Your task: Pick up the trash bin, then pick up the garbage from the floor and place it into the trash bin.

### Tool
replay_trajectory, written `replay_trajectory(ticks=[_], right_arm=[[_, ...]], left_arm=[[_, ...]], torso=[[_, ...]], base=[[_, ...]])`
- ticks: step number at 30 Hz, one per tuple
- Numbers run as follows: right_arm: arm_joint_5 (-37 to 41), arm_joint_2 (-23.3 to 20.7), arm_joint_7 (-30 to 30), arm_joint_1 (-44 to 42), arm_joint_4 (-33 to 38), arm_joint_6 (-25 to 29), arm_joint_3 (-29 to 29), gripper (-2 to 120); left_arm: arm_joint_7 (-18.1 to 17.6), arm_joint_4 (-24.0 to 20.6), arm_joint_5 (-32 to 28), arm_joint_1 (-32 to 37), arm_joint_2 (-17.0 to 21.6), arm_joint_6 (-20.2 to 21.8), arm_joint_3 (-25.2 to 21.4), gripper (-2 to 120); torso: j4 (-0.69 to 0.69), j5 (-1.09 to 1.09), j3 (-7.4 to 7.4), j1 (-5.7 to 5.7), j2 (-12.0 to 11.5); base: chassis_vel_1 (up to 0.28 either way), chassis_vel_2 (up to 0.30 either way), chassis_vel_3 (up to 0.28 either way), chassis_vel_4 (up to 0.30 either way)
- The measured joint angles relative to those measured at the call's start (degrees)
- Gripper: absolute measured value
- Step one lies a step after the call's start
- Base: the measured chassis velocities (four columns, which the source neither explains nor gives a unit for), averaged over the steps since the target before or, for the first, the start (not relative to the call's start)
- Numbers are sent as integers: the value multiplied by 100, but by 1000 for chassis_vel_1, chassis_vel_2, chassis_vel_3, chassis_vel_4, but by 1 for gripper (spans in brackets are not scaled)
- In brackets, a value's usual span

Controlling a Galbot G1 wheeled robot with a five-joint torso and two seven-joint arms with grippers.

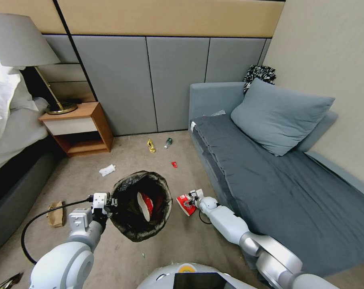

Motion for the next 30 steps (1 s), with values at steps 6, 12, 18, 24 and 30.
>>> replay_trajectory(ticks=[6,12,18,24,30], right_arm=[[-42,-17,5,-26,72,40,42,48],[-79,-35,19,-64,121,81,72,30],[-136,-42,31,-124,128,140,136,6],[-162,-16,92,-162,85,205,180,0],[-216,-14,100,-179,113,223,234,0]], left_arm=[[2,0,1,12,10,0,-1,1],[3,0,7,14,13,0,10,1],[7,0,24,10,15,0,37,1],[9,0,44,21,7,0,71,1],[10,0,45,28,26,-1,73,1]], torso=[[0,0,0,0,0],[0,0,0,0,0],[0,0,0,0,1],[0,1,0,0,0],[0,1,0,0,1]], base=[[0,0,0,0],[0,0,0,0],[0,0,0,0],[0,0,0,0],[0,0,0,0]])
